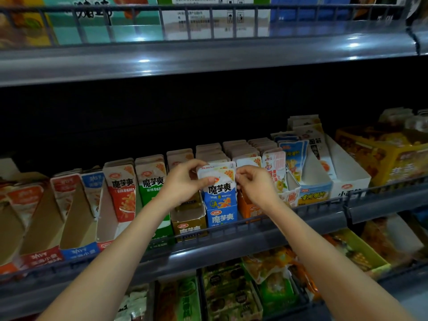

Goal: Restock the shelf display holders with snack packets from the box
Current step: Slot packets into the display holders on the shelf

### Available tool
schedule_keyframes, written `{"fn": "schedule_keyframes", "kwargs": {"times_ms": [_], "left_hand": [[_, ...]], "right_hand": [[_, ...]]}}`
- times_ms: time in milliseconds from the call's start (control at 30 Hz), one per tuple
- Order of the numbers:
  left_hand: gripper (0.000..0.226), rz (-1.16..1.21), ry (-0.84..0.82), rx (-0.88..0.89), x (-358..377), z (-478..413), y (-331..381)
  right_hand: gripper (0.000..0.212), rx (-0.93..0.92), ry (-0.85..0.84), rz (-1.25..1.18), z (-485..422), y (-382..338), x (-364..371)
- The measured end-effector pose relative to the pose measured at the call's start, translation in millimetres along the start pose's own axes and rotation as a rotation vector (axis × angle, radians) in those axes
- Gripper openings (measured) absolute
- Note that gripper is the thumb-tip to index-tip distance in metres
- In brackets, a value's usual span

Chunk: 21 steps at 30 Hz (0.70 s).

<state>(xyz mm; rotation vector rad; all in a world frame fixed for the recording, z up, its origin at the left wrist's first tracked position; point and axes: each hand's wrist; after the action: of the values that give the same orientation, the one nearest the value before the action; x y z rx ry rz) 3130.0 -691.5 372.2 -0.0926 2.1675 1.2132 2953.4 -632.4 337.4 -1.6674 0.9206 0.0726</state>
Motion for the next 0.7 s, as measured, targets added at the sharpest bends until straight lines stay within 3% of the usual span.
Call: {"fn": "schedule_keyframes", "kwargs": {"times_ms": [167, 300, 500, 633, 700], "left_hand": [[0.034, -0.027, 0.114, 0.073, -1, -1, 11], [0.049, 0.141, 0.123, 0.077, -8, -6, 16], [0.051, 0.082, 0.143, 0.026, -13, -13, 6], [0.045, 0.017, 0.149, -0.006, -2, -8, -4], [0.048, 0.011, 0.148, -0.022, 1, -4, -8]], "right_hand": [[0.014, -0.011, 0.049, -0.173, -1, -12, -2], [0.01, -0.041, 0.072, -0.261, -5, -20, -7], [0.01, 0.032, 0.091, -0.324, -11, -16, -9], [0.015, 0.007, 0.034, -0.186, -11, -14, -6], [0.024, 0.015, 0.084, -0.172, -9, -14, -5]]}}
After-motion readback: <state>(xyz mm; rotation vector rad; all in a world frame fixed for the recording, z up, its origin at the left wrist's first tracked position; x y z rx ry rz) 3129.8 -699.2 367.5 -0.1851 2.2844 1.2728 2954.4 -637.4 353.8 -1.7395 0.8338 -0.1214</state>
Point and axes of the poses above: each hand's wrist, its own z-axis away from the middle knuckle, its own x-axis out of the palm, y = z × x, and after that the axes turned 6 degrees about z, right-handed
